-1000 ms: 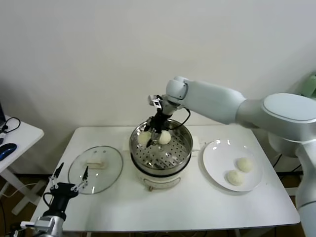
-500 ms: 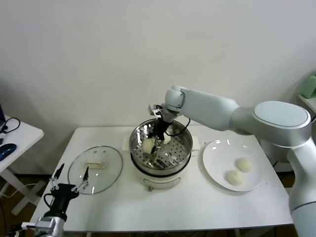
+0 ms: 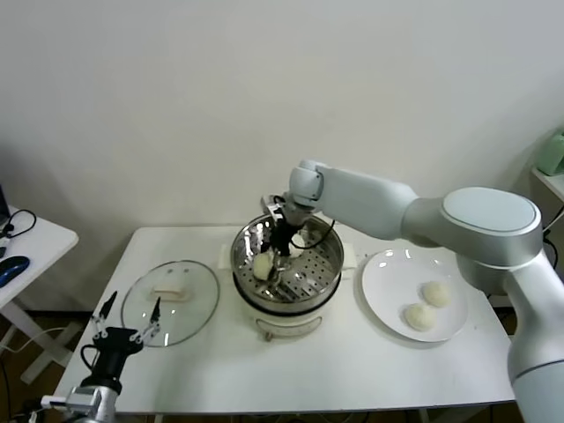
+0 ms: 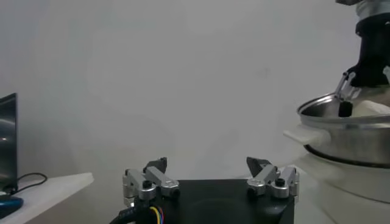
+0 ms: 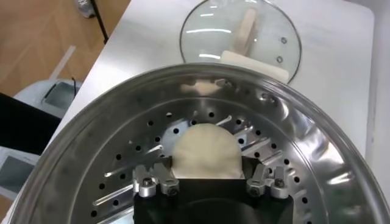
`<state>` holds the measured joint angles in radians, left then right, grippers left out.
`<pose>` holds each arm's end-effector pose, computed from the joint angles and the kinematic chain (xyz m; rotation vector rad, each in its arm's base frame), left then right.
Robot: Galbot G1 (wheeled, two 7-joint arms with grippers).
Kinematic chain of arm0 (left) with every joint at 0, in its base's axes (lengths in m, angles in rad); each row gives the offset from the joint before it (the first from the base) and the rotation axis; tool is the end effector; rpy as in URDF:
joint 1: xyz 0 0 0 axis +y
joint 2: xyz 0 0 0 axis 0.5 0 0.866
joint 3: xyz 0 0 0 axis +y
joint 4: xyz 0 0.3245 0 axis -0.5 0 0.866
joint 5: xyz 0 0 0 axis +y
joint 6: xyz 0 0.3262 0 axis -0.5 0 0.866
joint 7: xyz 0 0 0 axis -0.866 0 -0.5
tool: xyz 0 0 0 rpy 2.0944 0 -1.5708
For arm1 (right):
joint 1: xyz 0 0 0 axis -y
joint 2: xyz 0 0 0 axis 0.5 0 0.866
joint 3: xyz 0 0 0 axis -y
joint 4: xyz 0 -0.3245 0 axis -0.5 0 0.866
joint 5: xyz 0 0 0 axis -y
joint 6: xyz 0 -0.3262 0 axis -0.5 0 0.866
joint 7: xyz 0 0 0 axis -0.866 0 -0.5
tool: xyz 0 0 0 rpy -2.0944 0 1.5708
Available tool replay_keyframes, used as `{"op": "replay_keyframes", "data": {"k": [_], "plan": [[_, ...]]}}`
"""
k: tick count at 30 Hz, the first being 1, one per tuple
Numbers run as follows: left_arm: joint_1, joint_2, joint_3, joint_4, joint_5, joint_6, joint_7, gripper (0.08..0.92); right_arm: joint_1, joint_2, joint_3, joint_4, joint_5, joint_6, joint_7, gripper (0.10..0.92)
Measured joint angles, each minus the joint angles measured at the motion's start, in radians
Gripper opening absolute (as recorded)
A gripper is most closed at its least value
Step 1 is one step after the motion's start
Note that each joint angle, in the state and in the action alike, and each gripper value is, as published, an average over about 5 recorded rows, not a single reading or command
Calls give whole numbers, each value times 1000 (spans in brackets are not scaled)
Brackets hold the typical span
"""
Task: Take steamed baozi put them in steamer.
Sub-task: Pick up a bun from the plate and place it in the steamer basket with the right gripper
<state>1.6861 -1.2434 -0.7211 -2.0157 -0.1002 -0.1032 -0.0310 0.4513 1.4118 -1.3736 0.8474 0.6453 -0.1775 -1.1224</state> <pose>0.1389 0.1139 -0.2972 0.0364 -3.0591 -0.4336 0.5631 0.1431 -0.1194 1.7621 -1.2962 1.2232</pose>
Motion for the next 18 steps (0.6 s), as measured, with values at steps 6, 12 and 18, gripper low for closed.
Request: {"op": "replay_keyframes", "data": {"k": [6,12,18], "plan": [[1,4,-1,4,1,-2,-2,823,3,-8,-1,19,-4,6,6,822],[5,4,-1,4,1,-4,-4,823,35,-43,-11,70,1,12,1,823],[15,4,6,-10,-7,-2,-11,823,122,-112,-41,148,17,36,-18,823]]}}
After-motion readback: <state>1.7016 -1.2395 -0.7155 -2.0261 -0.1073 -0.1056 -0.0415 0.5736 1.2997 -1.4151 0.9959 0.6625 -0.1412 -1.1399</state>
